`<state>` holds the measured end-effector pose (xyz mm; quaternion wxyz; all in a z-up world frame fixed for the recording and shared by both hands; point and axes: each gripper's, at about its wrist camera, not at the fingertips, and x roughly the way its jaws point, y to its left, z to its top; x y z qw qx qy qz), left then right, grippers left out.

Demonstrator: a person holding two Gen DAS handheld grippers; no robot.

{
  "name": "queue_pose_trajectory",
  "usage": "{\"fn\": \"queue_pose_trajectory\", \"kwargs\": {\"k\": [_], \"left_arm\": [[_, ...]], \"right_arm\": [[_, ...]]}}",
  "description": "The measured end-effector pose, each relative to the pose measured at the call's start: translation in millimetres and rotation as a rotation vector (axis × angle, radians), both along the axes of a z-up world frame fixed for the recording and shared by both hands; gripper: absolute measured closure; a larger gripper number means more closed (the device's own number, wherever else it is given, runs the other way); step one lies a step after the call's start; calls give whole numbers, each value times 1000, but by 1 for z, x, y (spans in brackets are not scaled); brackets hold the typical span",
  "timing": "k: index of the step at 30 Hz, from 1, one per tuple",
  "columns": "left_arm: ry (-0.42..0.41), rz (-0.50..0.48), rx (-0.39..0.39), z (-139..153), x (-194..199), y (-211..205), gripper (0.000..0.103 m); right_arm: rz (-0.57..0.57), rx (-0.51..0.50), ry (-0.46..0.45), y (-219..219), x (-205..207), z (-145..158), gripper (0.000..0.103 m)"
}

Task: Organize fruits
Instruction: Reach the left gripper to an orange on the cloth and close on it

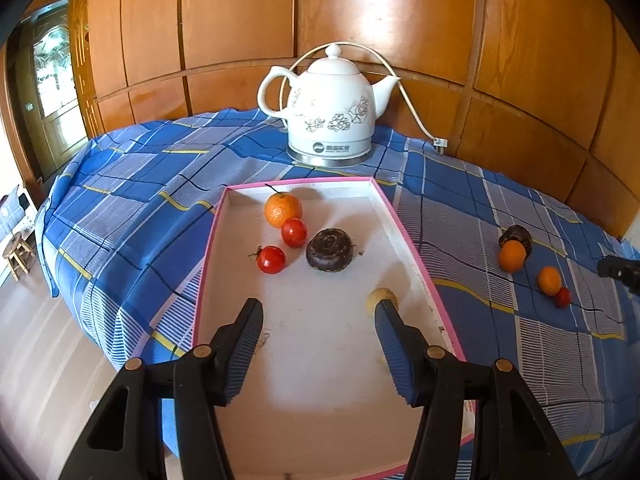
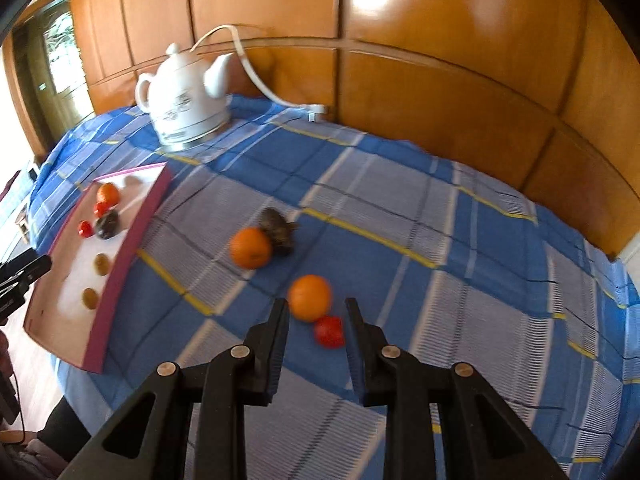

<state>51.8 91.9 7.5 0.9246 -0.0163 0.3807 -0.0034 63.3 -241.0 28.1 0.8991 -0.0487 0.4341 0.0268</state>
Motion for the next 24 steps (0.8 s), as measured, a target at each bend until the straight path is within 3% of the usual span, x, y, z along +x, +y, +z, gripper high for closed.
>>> {"fn": "queue_pose_trajectory", "kwargs": {"k": [13,20,24], "left_arm": [[11,-103,-16,9,3,-28,44],[53,-232,-41,10,9,-65,44],[87,-294,-50,7,16,-91,44]], "right_arm": [[-153,-28,-14,-78,6,5,76],[-288,75,43,-124,6,-22,76],[-303,124,49,-132,8,-22,76]]}}
